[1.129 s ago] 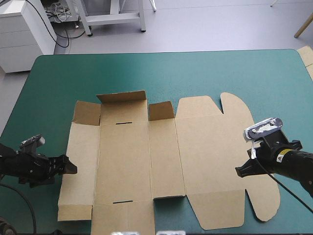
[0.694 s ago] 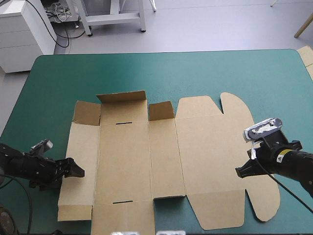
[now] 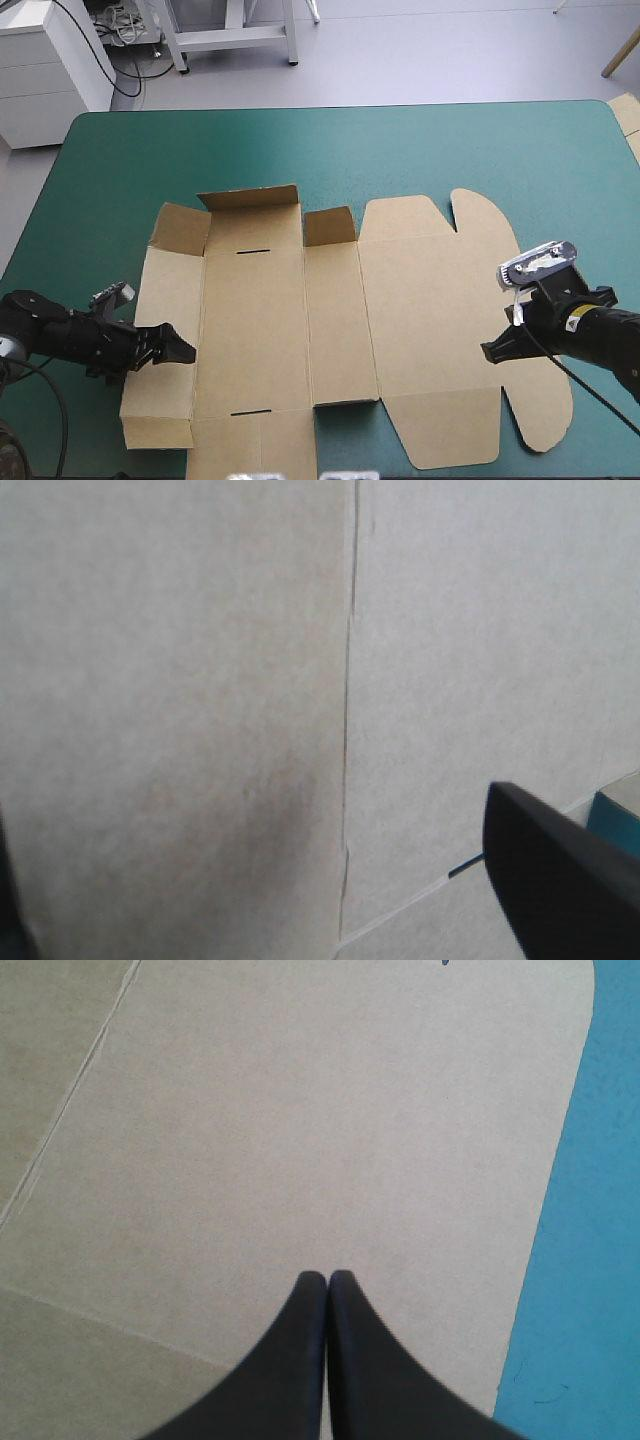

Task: Fold the box

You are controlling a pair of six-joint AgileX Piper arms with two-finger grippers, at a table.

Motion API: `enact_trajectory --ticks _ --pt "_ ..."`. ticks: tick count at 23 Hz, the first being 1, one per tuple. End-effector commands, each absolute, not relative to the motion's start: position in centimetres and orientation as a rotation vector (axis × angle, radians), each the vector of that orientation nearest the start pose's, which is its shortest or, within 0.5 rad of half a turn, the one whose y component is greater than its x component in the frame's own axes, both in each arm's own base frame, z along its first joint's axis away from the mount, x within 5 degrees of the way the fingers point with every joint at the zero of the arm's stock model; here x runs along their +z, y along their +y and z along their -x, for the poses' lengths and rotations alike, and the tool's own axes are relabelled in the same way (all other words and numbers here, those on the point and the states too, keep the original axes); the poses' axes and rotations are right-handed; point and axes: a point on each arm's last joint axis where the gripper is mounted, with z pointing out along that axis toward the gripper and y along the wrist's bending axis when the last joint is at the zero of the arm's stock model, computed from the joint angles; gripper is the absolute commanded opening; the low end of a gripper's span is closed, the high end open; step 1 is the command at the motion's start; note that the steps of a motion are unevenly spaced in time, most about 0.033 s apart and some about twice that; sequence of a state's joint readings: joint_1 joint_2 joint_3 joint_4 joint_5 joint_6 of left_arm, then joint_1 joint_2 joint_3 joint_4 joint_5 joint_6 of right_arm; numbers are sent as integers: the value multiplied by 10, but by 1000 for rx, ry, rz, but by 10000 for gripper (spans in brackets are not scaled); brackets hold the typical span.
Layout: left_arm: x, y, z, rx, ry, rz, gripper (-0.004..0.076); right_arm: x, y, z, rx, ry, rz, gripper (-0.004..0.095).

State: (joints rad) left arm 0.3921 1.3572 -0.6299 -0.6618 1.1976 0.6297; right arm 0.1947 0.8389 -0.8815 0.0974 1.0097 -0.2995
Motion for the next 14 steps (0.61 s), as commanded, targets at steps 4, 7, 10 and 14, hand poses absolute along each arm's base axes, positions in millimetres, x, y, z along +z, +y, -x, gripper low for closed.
enact_trajectory --ticks 4,7,10,14 --pt "202 12 -179 -1050 2965 117 576 355 35 -141 72 2306 553 -21" --pt "202 12 -179 -1054 2962 120 419 355 35 -141 72 2306 553 -21" --pt "202 13 -180 -1041 2957 121 222 355 35 -141 72 2306 553 -21" --pt "201 13 -182 -1021 2938 139 29 355 35 -141 72 2306 553 -21"
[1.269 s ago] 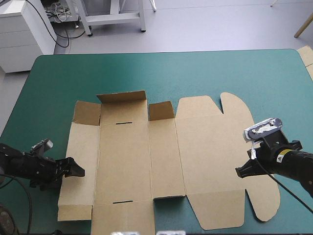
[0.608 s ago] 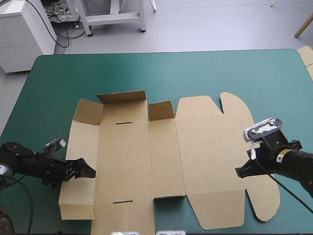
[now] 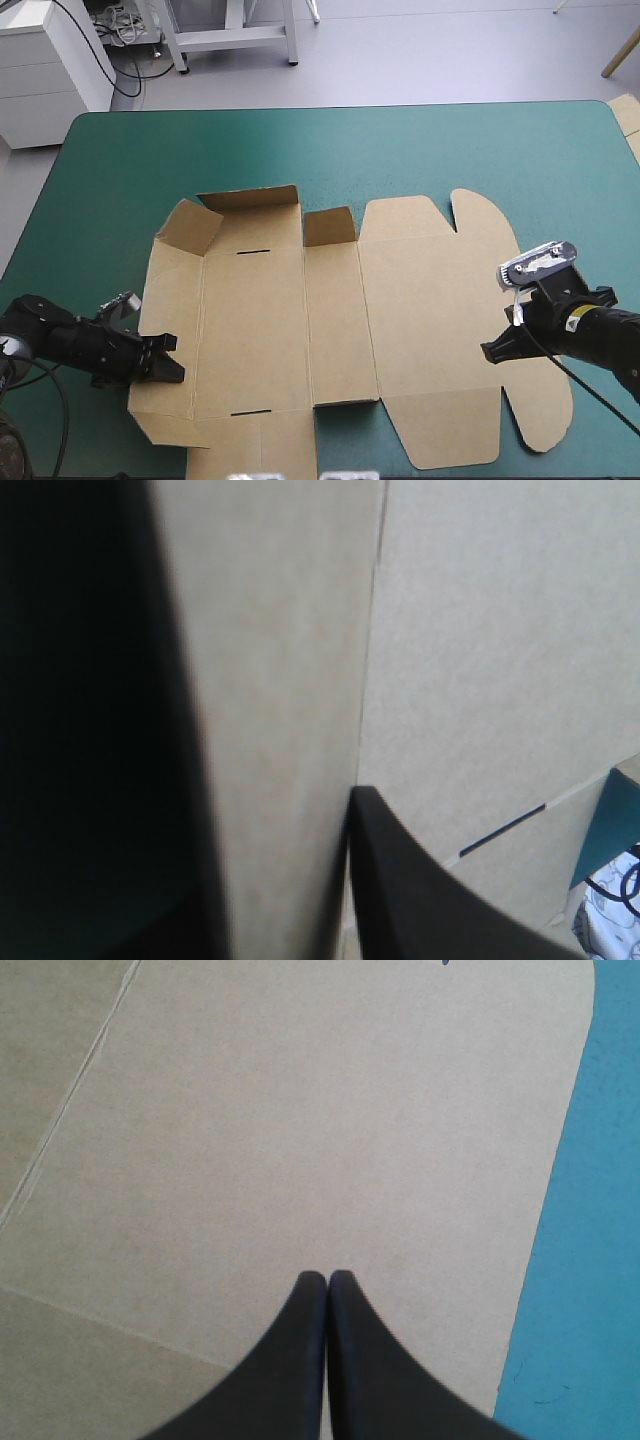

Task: Fold the box

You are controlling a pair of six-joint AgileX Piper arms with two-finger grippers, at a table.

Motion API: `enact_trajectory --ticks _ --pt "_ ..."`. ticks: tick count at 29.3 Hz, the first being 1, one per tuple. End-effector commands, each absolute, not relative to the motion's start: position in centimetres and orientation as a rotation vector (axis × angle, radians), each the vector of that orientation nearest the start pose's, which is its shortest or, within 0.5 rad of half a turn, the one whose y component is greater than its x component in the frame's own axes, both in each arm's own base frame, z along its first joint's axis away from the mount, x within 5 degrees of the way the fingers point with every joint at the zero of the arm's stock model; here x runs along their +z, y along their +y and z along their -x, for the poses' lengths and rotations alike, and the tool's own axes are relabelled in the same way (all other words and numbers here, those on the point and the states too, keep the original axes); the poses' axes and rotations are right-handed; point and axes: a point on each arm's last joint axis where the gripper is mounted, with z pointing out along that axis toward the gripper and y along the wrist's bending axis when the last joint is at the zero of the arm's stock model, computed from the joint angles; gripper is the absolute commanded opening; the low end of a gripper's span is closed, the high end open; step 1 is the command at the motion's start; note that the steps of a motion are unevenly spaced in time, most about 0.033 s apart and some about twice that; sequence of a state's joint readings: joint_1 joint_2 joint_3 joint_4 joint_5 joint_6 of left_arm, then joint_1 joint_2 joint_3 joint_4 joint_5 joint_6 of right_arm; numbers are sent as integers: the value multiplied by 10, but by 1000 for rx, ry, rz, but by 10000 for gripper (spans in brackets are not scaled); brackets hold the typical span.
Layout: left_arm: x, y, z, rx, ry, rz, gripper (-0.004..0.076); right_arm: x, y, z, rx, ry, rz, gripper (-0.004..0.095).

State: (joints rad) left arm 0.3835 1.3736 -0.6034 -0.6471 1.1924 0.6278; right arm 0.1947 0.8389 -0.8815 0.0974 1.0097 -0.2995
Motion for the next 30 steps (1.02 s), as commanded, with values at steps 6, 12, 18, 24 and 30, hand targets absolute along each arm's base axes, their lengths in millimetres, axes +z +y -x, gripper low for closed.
enact_trajectory --ticks 6,12,18,24,30 --pt "201 14 -182 -1018 2936 133 -8 355 35 -141 72 2306 553 -21" --pt "202 15 -185 -984 2916 139 -8 355 35 -141 72 2306 553 -21" --pt "226 16 -190 -937 2835 -4 -8 355 34 -141 69 2306 554 -21" --pt "280 20 -204 -798 2683 -172 -8 363 34 -141 67 2278 548 -21" --pt "336 7 -224 -648 2518 -427 -8 390 34 -140 50 2185 532 -21"
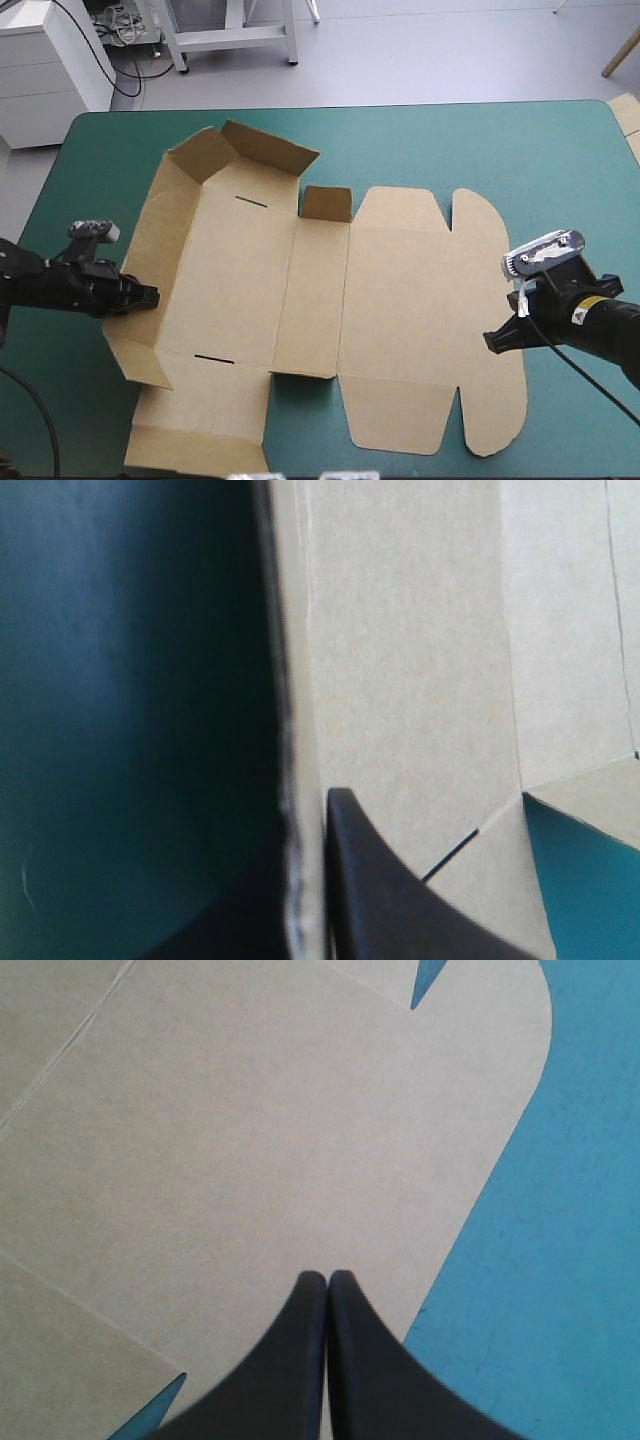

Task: Fold the box

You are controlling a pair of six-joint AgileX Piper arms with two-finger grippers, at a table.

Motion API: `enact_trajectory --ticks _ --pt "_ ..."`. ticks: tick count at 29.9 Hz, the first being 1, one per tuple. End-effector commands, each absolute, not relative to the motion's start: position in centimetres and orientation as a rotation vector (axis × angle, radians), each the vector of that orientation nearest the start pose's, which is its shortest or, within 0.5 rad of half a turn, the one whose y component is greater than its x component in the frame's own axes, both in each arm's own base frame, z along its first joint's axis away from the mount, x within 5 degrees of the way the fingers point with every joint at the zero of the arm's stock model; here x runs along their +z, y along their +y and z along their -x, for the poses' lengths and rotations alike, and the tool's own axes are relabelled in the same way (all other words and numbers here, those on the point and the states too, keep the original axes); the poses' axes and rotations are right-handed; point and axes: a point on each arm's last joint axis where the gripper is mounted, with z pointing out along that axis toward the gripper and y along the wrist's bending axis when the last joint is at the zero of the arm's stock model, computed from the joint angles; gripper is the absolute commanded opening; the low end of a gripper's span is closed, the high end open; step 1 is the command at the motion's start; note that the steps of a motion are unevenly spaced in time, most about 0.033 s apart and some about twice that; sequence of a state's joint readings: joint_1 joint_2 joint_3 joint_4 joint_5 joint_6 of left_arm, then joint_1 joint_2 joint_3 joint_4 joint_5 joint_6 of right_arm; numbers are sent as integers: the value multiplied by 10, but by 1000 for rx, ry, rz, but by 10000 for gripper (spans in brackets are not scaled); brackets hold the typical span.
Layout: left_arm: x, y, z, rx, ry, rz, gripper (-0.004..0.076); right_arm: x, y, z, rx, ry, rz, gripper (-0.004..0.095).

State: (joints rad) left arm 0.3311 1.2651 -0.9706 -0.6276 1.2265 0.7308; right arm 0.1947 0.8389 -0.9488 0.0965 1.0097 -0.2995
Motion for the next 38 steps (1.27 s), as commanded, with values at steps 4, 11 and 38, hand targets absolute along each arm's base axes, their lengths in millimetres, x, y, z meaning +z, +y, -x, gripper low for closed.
enact_trajectory --ticks 4,11,38 --pt "361 -10 -235 -553 2478 -583 -8 408 33 -137 40 2128 522 -21" --pt "379 -44 -257 -340 2482 -839 -8 423 31 -130 31 2069 511 -21" --pt "405 -210 -282 491 1786 -1440 -8 435 24 -115 -25 1965 468 -21"
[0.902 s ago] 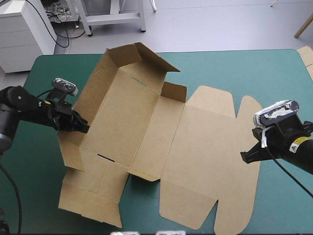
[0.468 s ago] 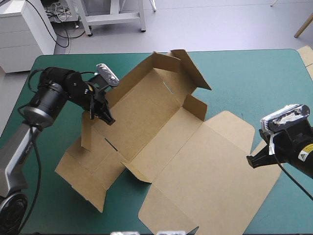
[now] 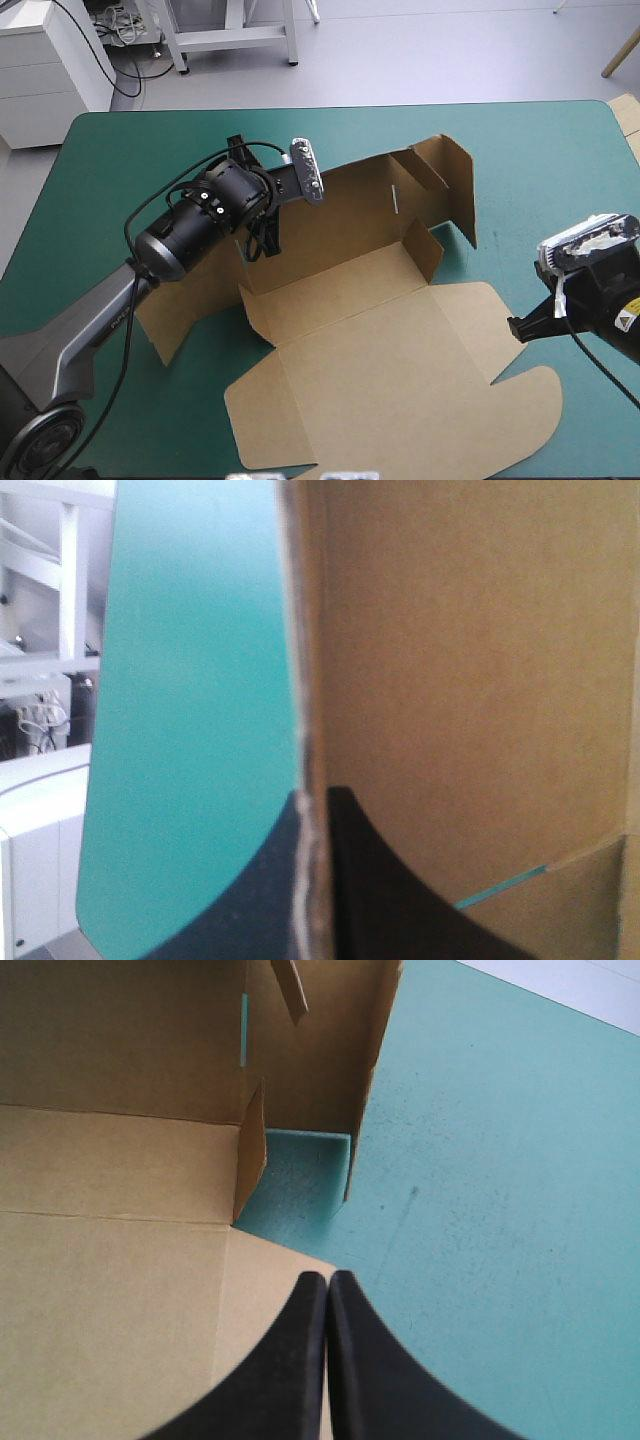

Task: Fold the box

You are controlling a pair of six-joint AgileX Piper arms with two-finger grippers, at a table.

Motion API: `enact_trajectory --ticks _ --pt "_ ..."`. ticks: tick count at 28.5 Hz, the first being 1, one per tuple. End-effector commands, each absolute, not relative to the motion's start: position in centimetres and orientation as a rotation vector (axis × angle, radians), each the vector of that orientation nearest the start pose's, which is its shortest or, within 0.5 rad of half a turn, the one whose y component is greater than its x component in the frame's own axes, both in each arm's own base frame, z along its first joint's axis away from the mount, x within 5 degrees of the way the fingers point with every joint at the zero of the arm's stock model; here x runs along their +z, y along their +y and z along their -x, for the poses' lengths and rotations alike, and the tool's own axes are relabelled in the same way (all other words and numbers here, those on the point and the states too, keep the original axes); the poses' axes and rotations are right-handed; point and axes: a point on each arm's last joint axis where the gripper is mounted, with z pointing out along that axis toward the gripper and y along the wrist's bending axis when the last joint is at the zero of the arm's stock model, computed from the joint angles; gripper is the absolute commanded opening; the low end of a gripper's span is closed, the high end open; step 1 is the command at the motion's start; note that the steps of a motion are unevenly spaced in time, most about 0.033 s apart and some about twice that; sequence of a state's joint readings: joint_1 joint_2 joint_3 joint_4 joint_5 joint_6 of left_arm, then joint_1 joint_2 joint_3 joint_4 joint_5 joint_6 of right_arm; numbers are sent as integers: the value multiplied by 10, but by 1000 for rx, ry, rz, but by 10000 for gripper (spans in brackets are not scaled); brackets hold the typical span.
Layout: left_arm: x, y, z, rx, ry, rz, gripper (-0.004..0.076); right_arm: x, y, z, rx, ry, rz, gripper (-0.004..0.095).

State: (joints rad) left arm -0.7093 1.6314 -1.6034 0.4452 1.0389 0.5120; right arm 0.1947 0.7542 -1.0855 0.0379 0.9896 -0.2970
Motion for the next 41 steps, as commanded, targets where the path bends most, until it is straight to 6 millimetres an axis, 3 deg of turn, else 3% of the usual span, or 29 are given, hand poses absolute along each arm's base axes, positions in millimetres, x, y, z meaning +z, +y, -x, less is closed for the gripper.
enact_trajectory --ticks 1,11,22,30,41 --pt "405 -213 -279 484 1773 -1448 -8 435 24 -115 -15 1967 451 -21" --pt "415 -225 -264 552 1584 -1484 -8 436 24 -115 15 1967 402 -21" --pt "379 -209 -245 621 1394 -1591 -8 442 22 -103 50 1932 345 -21" --pt "364 -197 -227 645 1218 -1640 -8 450 23 -96 84 1912 338 -21" --pt "324 -191 -222 537 1404 -1599 -8 449 23 -95 115 1934 315 -10"
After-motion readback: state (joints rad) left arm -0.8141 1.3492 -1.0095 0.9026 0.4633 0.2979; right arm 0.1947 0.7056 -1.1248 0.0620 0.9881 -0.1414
